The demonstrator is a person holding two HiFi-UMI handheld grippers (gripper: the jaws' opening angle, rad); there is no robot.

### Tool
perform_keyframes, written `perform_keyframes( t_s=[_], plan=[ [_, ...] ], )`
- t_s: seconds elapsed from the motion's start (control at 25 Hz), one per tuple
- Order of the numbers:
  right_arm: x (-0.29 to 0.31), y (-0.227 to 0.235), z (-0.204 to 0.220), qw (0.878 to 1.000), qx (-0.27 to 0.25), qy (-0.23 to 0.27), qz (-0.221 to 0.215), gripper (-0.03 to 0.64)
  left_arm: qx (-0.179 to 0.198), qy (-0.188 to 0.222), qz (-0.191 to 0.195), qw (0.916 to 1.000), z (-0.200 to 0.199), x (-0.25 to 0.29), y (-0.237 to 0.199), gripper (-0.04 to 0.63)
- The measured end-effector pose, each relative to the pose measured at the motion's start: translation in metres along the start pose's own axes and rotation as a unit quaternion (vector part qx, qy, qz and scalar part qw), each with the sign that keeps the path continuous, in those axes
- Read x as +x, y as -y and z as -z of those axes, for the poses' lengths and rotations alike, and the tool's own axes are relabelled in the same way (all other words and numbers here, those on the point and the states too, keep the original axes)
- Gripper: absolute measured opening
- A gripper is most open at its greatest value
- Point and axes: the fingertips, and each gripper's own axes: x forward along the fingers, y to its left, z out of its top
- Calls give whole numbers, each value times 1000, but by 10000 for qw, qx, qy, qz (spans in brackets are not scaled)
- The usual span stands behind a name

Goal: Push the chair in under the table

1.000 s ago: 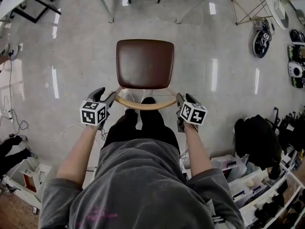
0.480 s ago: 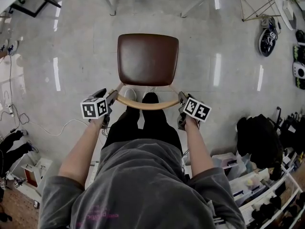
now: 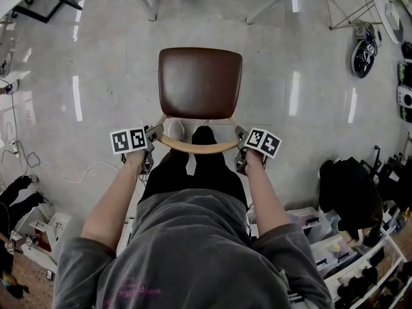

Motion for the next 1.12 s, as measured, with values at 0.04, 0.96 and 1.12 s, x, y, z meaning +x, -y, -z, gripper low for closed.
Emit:
perform_keyframes(
  t_s=[0.04, 0.96, 1.12],
  plan=[
    [2, 1, 0, 10000, -4, -2, 46, 210, -48, -61, -24, 10000, 1, 4, 2, 275],
    [31, 16, -1, 9971, 131, -478, 583, 192, -1028, -211, -474, 9934, 2, 34, -13, 250],
    [28, 16, -9, 9973, 171, -378, 603, 184, -977, -113, -612, 9933, 0, 30, -10, 222]
  ],
)
